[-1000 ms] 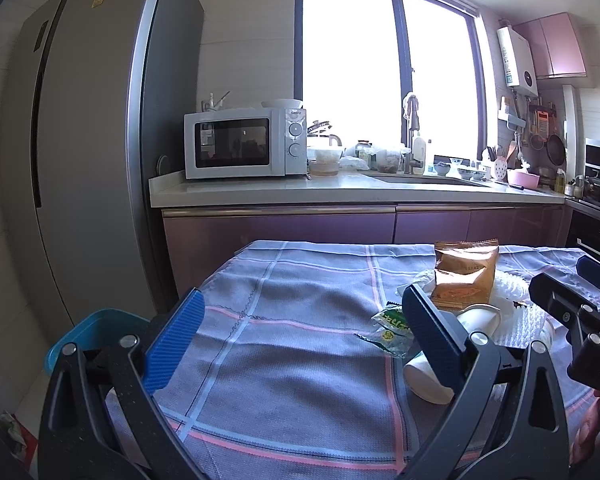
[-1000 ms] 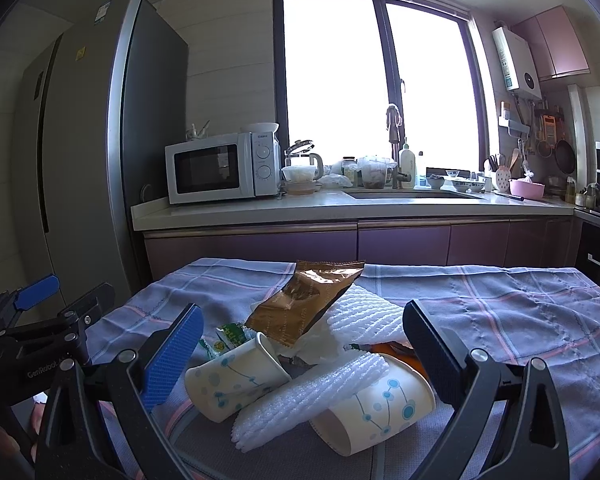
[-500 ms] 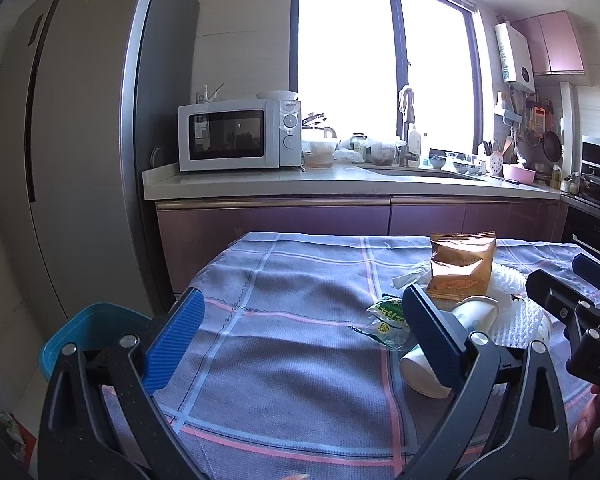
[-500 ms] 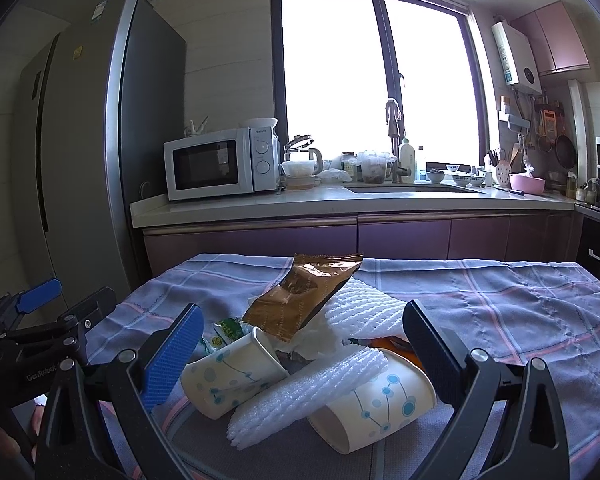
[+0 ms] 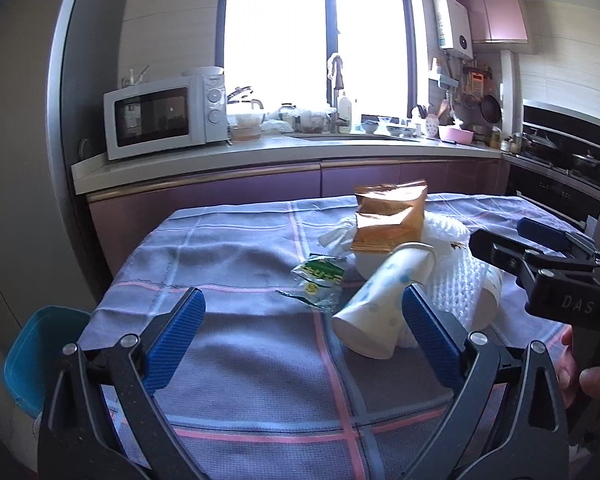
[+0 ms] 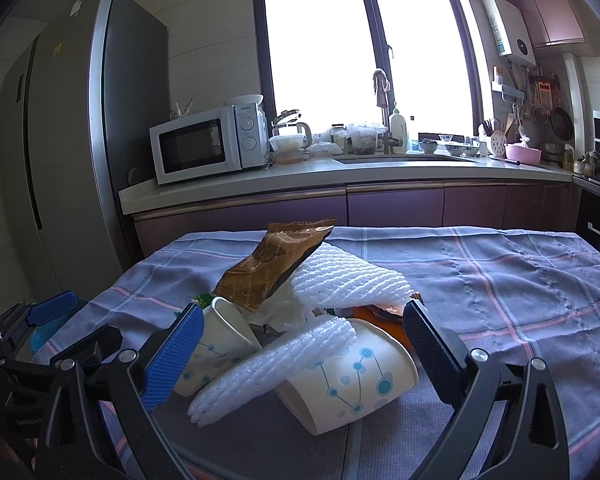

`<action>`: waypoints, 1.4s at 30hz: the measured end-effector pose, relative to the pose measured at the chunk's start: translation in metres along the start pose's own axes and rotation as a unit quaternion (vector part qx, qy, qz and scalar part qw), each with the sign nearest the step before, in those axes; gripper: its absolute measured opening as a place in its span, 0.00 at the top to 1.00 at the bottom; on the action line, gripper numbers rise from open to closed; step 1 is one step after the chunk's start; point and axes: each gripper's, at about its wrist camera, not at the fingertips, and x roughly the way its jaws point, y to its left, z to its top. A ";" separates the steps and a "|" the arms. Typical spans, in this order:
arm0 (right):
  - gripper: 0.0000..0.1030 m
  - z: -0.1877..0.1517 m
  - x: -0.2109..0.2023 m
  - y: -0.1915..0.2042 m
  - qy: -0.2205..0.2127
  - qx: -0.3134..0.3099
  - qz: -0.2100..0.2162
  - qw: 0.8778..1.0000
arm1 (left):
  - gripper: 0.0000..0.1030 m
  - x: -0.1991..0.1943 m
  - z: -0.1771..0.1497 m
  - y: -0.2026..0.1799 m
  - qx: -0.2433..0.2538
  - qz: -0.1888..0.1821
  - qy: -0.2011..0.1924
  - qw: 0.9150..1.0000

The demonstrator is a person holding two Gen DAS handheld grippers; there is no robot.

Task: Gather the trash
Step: 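Grasp the blue-dotted paper cup with the left tool while the right tool grasps the white foam net, then carry the cup and foam net to the teal bin and release both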

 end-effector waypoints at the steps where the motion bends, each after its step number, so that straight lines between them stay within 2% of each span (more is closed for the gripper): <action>1: 0.07 -0.001 0.002 -0.002 0.010 0.003 0.004 1.000 | 0.06 0.002 -0.002 -0.005 0.010 -0.009 0.002 1.000; 3: 0.10 -0.003 0.006 -0.005 0.028 0.016 0.014 0.999 | 0.07 0.008 -0.004 -0.013 0.027 -0.025 0.006 0.999; 8: 0.22 -0.006 0.015 -0.008 0.067 0.039 0.047 0.996 | 0.19 0.033 -0.005 -0.022 0.046 -0.052 0.031 0.997; 11: 0.33 -0.008 0.021 -0.009 0.087 0.065 0.071 0.992 | 0.28 0.048 -0.005 -0.025 0.051 -0.073 0.051 0.995; 14: 0.46 -0.009 0.024 -0.009 0.090 0.082 0.092 0.988 | 0.43 0.060 -0.007 -0.023 0.043 -0.093 0.068 0.992; 17: 0.58 -0.009 0.026 -0.009 0.104 0.084 0.104 0.986 | 0.57 0.065 -0.009 -0.019 0.035 -0.090 0.076 0.992; 20: 0.68 -0.009 0.028 -0.010 0.117 0.083 0.114 0.983 | 0.58 0.063 -0.010 -0.015 0.026 -0.094 0.076 0.992; 21: 0.78 -0.009 0.028 -0.009 0.118 0.085 0.122 0.982 | 0.58 0.061 -0.010 -0.014 0.023 -0.094 0.076 0.992; 23: 0.91 -0.008 0.028 -0.006 0.122 0.083 0.134 0.980 | 0.58 0.056 -0.010 -0.010 0.018 -0.099 0.074 0.992; 29: 0.96 0.004 0.019 0.012 0.112 0.060 0.175 0.976 | 0.58 0.023 -0.007 0.011 0.000 -0.101 0.056 0.993; 32: 0.96 0.012 0.016 0.026 0.109 0.054 0.208 0.971 | 0.58 0.004 -0.006 0.030 -0.013 -0.090 0.045 0.995; 37: 0.97 0.027 0.012 0.058 0.099 0.030 0.258 0.961 | 0.60 -0.024 -0.005 0.068 -0.042 -0.048 0.031 0.997; 42: 0.97 0.038 0.027 0.096 0.107 0.009 0.311 0.944 | 0.60 -0.046 -0.007 0.115 -0.075 0.019 0.020 0.997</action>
